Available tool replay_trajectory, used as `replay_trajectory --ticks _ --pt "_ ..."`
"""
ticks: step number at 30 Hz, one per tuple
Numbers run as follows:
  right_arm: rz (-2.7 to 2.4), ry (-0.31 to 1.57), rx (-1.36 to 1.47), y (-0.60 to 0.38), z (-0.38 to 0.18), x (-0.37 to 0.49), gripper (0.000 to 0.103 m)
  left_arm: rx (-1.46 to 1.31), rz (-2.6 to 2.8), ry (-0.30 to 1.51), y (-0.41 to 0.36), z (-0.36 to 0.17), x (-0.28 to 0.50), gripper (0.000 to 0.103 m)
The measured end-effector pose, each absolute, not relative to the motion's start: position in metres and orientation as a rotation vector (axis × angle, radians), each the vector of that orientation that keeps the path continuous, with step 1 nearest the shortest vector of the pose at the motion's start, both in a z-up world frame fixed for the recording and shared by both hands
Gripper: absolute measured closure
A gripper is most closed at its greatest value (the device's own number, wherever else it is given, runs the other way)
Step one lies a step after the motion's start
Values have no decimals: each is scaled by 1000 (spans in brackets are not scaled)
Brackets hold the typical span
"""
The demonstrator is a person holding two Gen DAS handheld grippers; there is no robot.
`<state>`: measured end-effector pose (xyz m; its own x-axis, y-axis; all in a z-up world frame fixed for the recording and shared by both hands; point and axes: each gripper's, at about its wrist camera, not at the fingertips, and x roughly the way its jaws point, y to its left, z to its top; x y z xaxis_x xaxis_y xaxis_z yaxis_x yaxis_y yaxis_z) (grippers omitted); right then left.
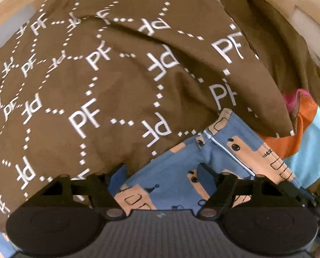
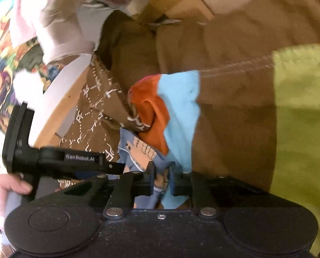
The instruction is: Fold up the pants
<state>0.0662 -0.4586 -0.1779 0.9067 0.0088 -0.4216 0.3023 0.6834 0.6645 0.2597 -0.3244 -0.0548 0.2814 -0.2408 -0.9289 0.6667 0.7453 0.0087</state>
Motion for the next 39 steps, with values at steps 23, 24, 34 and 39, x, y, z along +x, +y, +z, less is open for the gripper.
replay_trajectory --ticks 23,24,34,39 --pt "-84 398 15 -353 -147 76 91 203 -785 1303 -328 5 242 16" --pt "-82 400 9 -352 -147 76 91 214 -775 1300 -331 5 241 22" --pt "-56 386 -56 -343 -145 69 91 192 -733 1281 -329 -23 240 92" --pt "-14 327 -85 -329 -138 58 91 77 -754 1218 -284 -10 232 93"
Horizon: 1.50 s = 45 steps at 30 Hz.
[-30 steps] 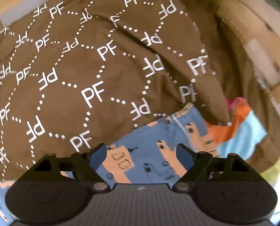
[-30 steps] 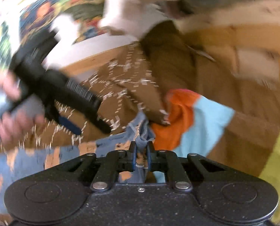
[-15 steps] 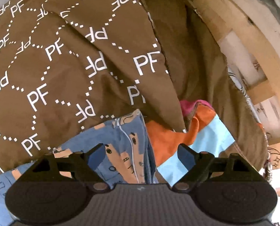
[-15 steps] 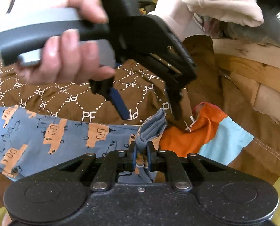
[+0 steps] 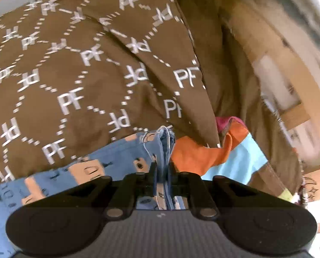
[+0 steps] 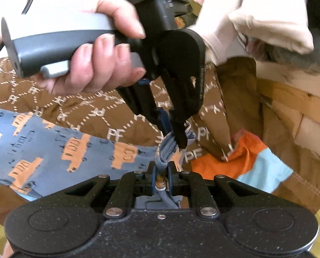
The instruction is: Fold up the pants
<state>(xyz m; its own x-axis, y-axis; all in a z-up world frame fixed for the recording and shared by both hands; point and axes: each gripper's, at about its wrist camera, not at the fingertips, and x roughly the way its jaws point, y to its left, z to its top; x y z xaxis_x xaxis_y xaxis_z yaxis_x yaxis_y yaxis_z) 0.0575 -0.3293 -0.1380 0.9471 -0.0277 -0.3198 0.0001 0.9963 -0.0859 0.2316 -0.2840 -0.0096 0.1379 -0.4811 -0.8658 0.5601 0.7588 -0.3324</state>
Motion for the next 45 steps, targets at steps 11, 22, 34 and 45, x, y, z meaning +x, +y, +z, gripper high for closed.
replay_trajectory --ticks 11,22,34,45 --pt "255 309 -111 -266 -124 41 91 -157 -702 1168 -136 -7 218 93" --pt "400 417 -211 -207 -149 61 90 -272 -642 1228 -55 -72 237 92" --pt "408 425 -255 -196 -158 65 71 -362 -616 1242 -42 -90 244 78" --pt "402 423 -204 -202 -151 63 88 -314 -572 1200 -52 -75 233 93"
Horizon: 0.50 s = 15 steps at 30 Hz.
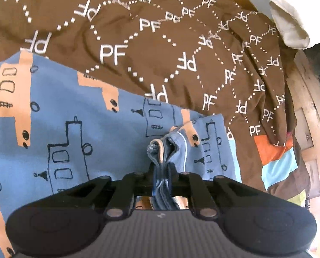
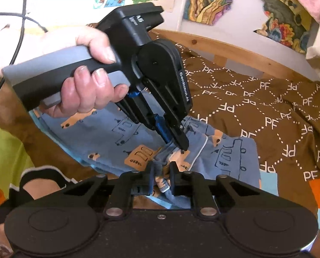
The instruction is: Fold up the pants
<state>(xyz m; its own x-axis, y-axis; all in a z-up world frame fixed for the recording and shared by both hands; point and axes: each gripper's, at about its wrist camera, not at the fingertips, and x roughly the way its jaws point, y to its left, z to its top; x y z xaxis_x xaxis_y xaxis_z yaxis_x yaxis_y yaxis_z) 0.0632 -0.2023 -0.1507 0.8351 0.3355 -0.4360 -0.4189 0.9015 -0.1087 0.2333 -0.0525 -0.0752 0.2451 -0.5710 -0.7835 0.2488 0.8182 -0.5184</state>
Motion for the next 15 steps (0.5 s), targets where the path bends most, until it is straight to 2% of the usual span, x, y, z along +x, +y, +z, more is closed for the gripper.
replay_trajectory --ticks 15 --pt "462 394 -127 -181 -123 60 89 -232 -549 1111 -25 -36 224 95"
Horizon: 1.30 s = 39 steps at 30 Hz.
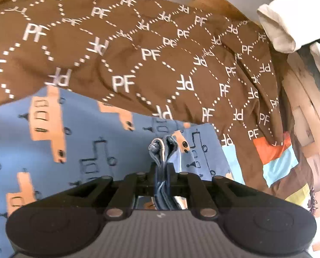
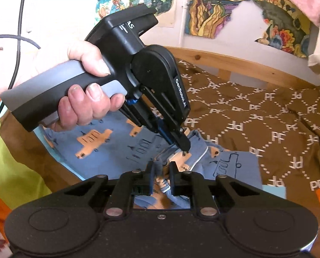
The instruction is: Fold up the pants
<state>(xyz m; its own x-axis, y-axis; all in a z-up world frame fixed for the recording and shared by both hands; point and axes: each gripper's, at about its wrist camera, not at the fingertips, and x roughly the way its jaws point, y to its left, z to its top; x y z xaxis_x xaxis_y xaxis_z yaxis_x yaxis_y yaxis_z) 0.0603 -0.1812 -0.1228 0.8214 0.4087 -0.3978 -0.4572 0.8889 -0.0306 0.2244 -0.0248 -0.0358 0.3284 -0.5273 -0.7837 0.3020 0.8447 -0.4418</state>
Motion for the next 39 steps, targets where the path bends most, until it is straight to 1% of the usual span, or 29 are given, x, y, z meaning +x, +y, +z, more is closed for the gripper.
replay_trajectory --ticks 11,17,25,28,29,31,32,33,34,35,36,37,39 --pt "617 417 -96 -131 -112 75 89 -242 -470 1061 43 -32 219 95" --pt "697 447 -111 -101 -114 84 89 -264 -406 1061 81 -41 215 95" --pt "739 508 -144 -76 -130 88 89 -250 -366 1091 95 -60 217 95" --pt "740 519 -150 -74 -134 90 87 -244 -357 1098 97 -65 216 90" --pt "741 515 -149 -75 -134 89 83 -248 -351 1098 98 -65 215 87" --pt "744 495 -166 -80 -130 83 77 -245 -332 1087 99 -63 212 77" --pt "741 470 -197 -86 -126 78 66 -237 -323 1072 101 -59 208 66" --pt "735 451 -228 -94 -124 73 50 -230 -315 1057 101 -57 205 50" --pt "724 430 -263 -104 -121 69 42 -222 -301 1035 102 -53 201 43" --pt "697 410 -295 -116 -119 65 29 -215 -287 1013 103 -50 197 37" --pt "669 399 -322 -128 -117 67 25 -203 -274 992 101 -47 193 37" --pt "630 392 -358 -140 -116 71 25 -185 -261 975 98 -45 190 37" --pt "511 386 -430 -163 -116 86 14 -141 -222 950 88 -44 188 32"
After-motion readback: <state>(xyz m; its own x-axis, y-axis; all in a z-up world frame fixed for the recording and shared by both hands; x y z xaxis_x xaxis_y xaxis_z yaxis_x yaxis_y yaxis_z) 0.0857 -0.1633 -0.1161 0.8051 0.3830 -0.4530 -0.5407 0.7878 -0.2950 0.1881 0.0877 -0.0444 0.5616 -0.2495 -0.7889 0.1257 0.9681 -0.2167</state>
